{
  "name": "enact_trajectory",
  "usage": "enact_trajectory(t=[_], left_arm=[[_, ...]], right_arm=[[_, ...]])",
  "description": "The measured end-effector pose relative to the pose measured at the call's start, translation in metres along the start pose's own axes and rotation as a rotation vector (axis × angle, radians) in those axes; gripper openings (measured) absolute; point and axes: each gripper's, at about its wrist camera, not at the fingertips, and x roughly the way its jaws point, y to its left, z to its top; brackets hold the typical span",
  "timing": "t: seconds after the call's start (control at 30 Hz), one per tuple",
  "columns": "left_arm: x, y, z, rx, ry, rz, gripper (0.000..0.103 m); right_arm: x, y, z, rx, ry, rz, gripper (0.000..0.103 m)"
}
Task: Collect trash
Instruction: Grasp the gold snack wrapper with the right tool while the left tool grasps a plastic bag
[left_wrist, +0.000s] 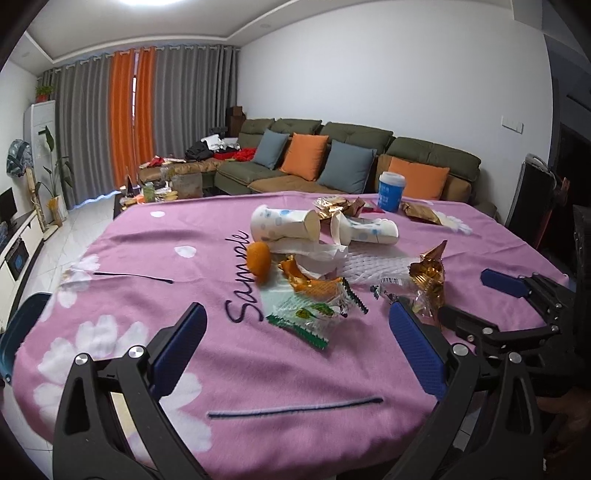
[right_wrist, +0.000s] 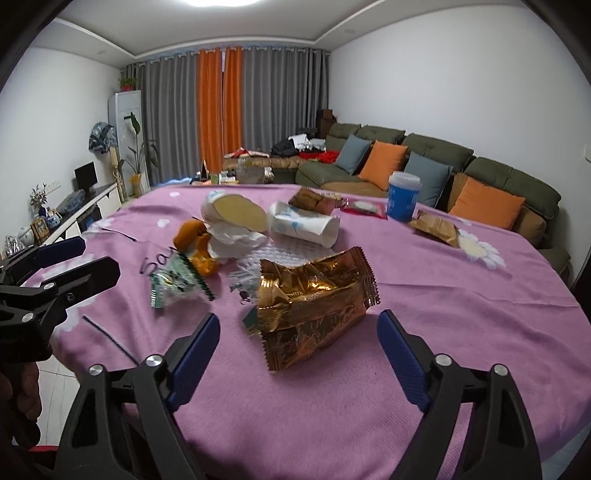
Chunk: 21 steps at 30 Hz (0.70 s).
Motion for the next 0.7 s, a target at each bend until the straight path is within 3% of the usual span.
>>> enact_trajectory(t=[0.17,0.43,0.57,0.63,0.7], left_arm=[[0.034,-0.003,0.001,-0.010,0.054,-0.027,0.097],[0.071,-0.018,0.001,-0.004,0.110,-0.064,0.097],[0.085,-0.019,-0.001,-0.019,0.138,-0.076,0.097],[0.091,-0.018,-0.002,-0.031,0.158,-0.083,0.084],[0.095,-0.017,-0.003,-0.043,0.172,-0.085,0.078]], right_arm=[[0.020,-0.001,-0.001,-0.003,0.051,0.001,0.067],[0.025,-0.006,-0.004,0.003,0.091,0.044,0.035],[0.022,-0.007,-0.005,0.003,0.096,0.064,0.028],[0.019,-0.008,-0.005,0.004,0.095,0.070,0.027],[0.017,-0.009,-0.005,0.007,0.099,0.073,0.027]])
